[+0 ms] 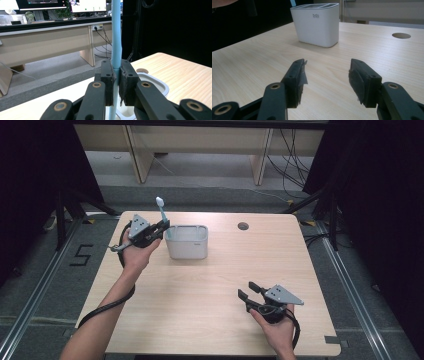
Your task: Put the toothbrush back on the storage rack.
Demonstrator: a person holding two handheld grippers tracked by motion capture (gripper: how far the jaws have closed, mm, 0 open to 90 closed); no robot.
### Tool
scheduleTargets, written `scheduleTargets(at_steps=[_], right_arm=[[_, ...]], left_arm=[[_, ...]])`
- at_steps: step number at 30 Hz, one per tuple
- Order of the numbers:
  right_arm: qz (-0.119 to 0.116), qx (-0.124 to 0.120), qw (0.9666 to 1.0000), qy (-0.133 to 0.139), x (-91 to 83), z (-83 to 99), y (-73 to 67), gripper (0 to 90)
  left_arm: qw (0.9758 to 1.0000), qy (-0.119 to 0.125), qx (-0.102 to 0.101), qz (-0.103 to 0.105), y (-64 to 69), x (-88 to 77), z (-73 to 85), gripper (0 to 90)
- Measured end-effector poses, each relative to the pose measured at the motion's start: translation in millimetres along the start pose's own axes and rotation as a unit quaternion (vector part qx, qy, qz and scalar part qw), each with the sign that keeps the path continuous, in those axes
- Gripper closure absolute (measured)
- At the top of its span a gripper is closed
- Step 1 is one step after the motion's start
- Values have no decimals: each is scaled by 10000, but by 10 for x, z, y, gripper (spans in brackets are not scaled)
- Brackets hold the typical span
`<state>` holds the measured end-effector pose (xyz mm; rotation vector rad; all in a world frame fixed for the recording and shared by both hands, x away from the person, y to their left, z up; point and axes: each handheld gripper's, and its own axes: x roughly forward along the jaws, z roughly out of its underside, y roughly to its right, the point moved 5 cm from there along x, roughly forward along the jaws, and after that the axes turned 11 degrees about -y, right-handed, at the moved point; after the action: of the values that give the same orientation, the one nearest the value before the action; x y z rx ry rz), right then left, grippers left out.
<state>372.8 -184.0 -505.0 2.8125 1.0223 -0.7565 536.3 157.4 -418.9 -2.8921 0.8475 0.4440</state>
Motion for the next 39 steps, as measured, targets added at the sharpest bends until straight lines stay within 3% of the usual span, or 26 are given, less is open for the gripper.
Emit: scheduleTargets(at_steps=[3,6,13,18,22,33,35,39], right_arm=[[-107,72,9999,14,3,-1,-16,473],[-2,-3,10000,-9,1,3,-1,473],[-86,48,10000,-14,9,9,-15,473],[-13,18,10000,-1,11,7,-11,472],[-115,101,9999,9,24,14,-26,472],[-83,-12,10000,12,24,16,-11,471],[-139,142,9998,-38,23,26,-28,471],[-111,124,9998,-48,20,26,-26,471]], left_arm=[[10000,3,-31,4,-5,13,18,823],[10000,-22,-35,7,-10,29,39,823],[10000,-73,-26,-4,-24,62,66,823],[9999,-108,-28,-7,-20,87,87,823],[9999,-143,-18,-13,-21,104,101,823],[9997,-217,-56,-10,-25,147,139,823],[9997,-238,-58,-14,-28,155,147,823],[9996,-261,-69,-33,-37,168,159,823]])
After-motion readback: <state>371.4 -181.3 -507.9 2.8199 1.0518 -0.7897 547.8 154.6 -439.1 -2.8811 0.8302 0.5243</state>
